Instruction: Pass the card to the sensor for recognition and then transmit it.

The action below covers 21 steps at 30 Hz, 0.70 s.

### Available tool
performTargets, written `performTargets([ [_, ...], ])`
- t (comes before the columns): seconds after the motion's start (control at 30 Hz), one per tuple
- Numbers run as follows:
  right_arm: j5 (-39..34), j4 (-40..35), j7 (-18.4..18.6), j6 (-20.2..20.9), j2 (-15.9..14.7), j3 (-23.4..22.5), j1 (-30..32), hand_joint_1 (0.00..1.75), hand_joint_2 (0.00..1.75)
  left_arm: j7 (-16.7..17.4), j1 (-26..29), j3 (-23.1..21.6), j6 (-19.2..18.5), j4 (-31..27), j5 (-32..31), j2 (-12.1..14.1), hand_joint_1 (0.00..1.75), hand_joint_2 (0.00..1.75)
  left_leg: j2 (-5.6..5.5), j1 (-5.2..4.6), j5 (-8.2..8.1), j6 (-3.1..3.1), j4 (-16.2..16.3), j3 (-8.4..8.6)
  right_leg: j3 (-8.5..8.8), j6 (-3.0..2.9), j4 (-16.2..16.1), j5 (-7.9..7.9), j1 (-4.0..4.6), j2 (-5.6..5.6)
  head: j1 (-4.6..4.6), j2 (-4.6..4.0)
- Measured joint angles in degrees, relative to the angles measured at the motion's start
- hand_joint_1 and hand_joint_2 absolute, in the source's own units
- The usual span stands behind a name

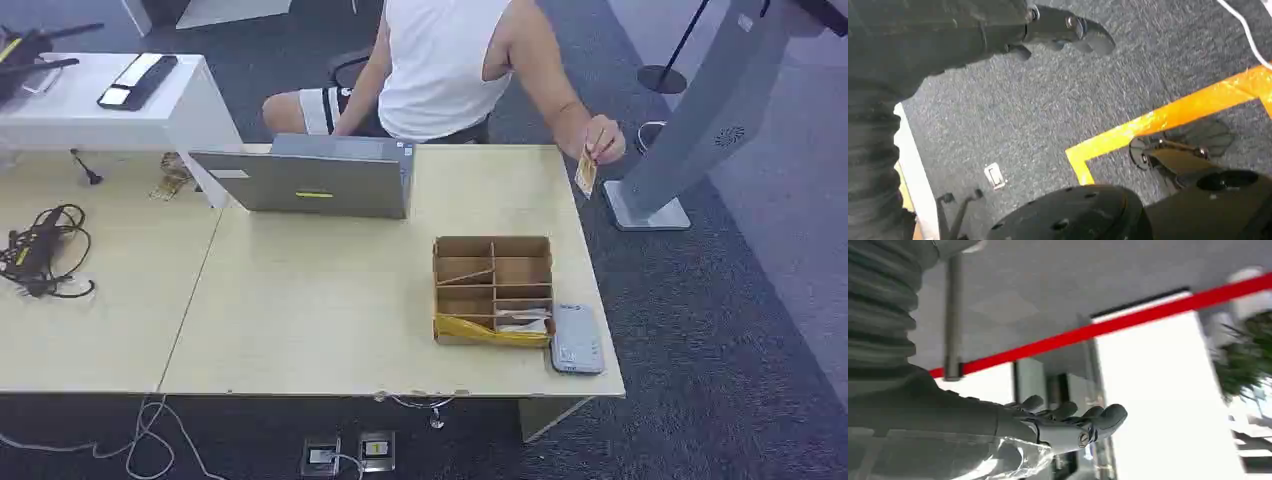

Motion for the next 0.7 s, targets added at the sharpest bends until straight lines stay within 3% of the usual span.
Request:
performTargets([
  [0.33,-6.4,-7.1,-1.4,-11.8,-1.5,22.2,-5.4,0.0,1.75,0.0,-0.2,-0.9,0.2,0.0,-1.1,-0.1,0.0,1.75,-0.14,0.02,0.04,-0.04,0.0,-0.07,-0.03,-0.01,0.0,-0.01,0.01,-0.18,-0.02,0.0],
  [0.53,-4.5,-7.4,-5.4,-16.8,1.1,36.1,-6.8,0.0,1.75,-0.4,-0.5,-1.4,0.2,-0.2,-2.0,-0.1,0.0,1.75,-0.22,0.09,0.07,-0.06,0.0,-0.1,-0.04,-0.01,0.0,-0.01,0.08,-0.22,-0.07,0.0],
  [0.7,-4.0,-7.4,-6.5,-18.7,3.0,42.1,-7.5,0.0,1.75,-0.4,-0.5,-1.5,0.2,-0.2,-2.5,-0.1,0.0,1.75,-0.47,0.1,0.12,-0.05,0.0,-0.24,-0.07,-0.04,0.0,-0.04,0.1,-0.5,0.0,0.0],
])
